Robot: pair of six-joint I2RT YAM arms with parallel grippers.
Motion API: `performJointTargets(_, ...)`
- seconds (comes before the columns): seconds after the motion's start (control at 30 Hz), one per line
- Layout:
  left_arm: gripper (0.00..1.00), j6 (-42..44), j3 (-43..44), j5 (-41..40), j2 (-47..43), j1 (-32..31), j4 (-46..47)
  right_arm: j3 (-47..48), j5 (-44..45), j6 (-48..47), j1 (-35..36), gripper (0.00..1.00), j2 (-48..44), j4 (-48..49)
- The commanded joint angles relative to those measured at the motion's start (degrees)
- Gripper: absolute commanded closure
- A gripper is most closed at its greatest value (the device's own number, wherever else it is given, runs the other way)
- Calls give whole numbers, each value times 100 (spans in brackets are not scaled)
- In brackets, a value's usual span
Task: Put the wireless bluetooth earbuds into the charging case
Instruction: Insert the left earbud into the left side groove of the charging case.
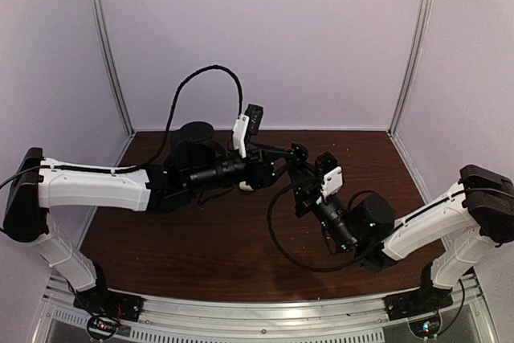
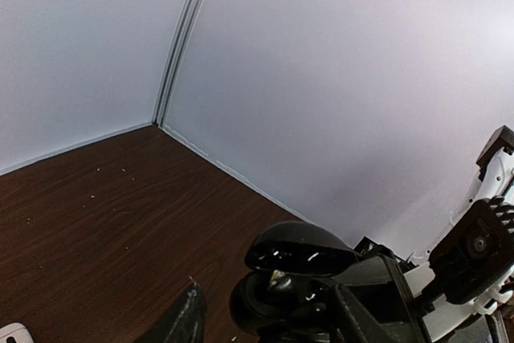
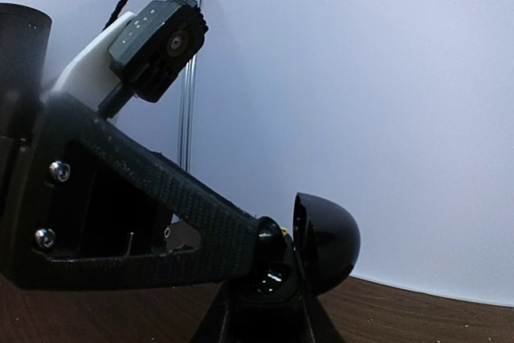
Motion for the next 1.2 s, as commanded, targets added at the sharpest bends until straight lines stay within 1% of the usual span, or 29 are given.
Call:
performJointTargets(0.0, 43, 304, -81, 126, -75, 47, -339, 50, -268, 193, -13, 100, -110, 387)
performJointTargets(0.17, 37, 454, -100, 294, -157, 40, -384, 47, -319, 285, -42, 100, -101, 358)
performJointTargets(0.3, 27, 549, -157, 358, -227, 41, -442, 44, -334, 326, -57, 100, -118, 325)
performJointTargets(0.4, 23, 646, -289, 362, -356, 40, -432, 30, -366, 371, -84, 100, -152, 274)
performJointTargets(0.47, 19, 726, -403, 316, -490, 40, -426, 0, -402, 397, -101, 100, -183, 266)
performJointTargets(0.5, 13, 770, -466, 246, -569, 40, -457, -19, -414, 417, -105, 100, -200, 254)
performJointTargets(0.57, 5, 888, -624, 102, -794, 40, -501, -52, -516, 483, -126, 100, -265, 181)
performJointTargets(0.6, 3, 967, -702, 29, -923, 42, -514, -75, -621, 520, -144, 100, -305, 132)
performJointTargets(0.67, 2, 1191, -854, -132, -1221, 44, -577, -115, -848, 611, -170, 100, -415, -18)
performJointTargets(0.77, 2, 1502, -1027, -321, -1669, 52, -753, -250, -1467, 801, -249, 100, -636, -286)
performJointTargets(0.87, 2, 1884, -1162, -309, -2160, 48, -1014, -382, -2439, 1054, -370, 100, -935, -651)
performJointTargets(0.97, 2, 2438, -1098, 62, -2453, 48, -1471, -451, -3473, 1322, -494, 100, -1216, -1066)
performJointTargets(1.1, 2, 3166, -850, 722, -2509, 42, -2234, -348, -4936, 1701, -646, 100, -1535, -1807)
performJointTargets(1.17, 2, 3358, -799, 1025, -2536, 40, -2438, -301, -5480, 1784, -660, 100, -1662, -2148)
